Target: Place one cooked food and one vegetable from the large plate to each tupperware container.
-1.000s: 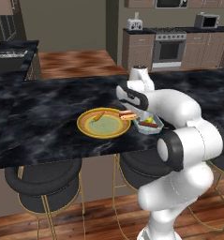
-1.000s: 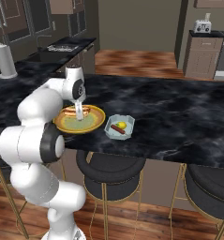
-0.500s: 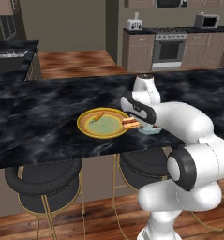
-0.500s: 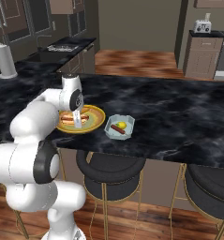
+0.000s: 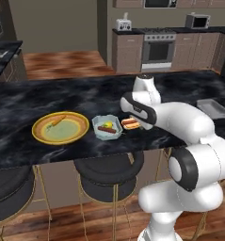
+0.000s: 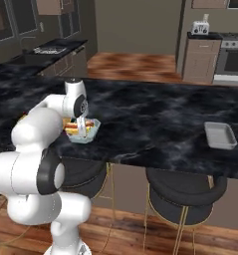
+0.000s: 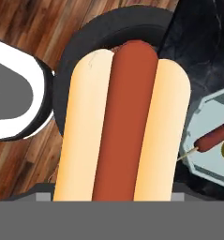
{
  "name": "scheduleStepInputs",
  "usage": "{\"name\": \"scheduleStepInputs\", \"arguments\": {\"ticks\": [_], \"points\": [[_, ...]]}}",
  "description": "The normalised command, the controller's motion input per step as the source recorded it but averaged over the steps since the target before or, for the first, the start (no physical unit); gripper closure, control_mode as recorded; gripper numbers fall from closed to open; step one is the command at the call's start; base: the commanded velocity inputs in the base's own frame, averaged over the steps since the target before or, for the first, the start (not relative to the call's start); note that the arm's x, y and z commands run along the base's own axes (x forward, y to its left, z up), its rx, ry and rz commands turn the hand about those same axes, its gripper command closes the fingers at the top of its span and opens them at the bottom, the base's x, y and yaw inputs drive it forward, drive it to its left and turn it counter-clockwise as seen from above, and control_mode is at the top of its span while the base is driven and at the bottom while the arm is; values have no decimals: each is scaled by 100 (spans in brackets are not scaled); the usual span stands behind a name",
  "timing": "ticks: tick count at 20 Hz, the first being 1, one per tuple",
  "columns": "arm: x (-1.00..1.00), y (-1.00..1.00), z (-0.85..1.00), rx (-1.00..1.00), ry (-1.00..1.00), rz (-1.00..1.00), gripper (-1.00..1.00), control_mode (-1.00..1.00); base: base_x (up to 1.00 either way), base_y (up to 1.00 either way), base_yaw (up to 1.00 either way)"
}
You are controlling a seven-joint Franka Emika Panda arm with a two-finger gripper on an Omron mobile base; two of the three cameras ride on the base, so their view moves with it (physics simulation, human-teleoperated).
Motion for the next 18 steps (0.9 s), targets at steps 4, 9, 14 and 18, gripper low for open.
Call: {"name": "scheduleStepInputs", "arguments": {"ticks": [4, 9, 14, 18], "points": [[0, 0, 0, 0, 0, 0, 100, 100, 9, -100, 0], [0, 0, 0, 0, 0, 0, 100, 100, 16, -100, 0], [0, 0, 0, 0, 0, 0, 100, 100, 24, -100, 0], [0, 0, 0, 0, 0, 0, 100, 100, 27, -100, 0]]}}
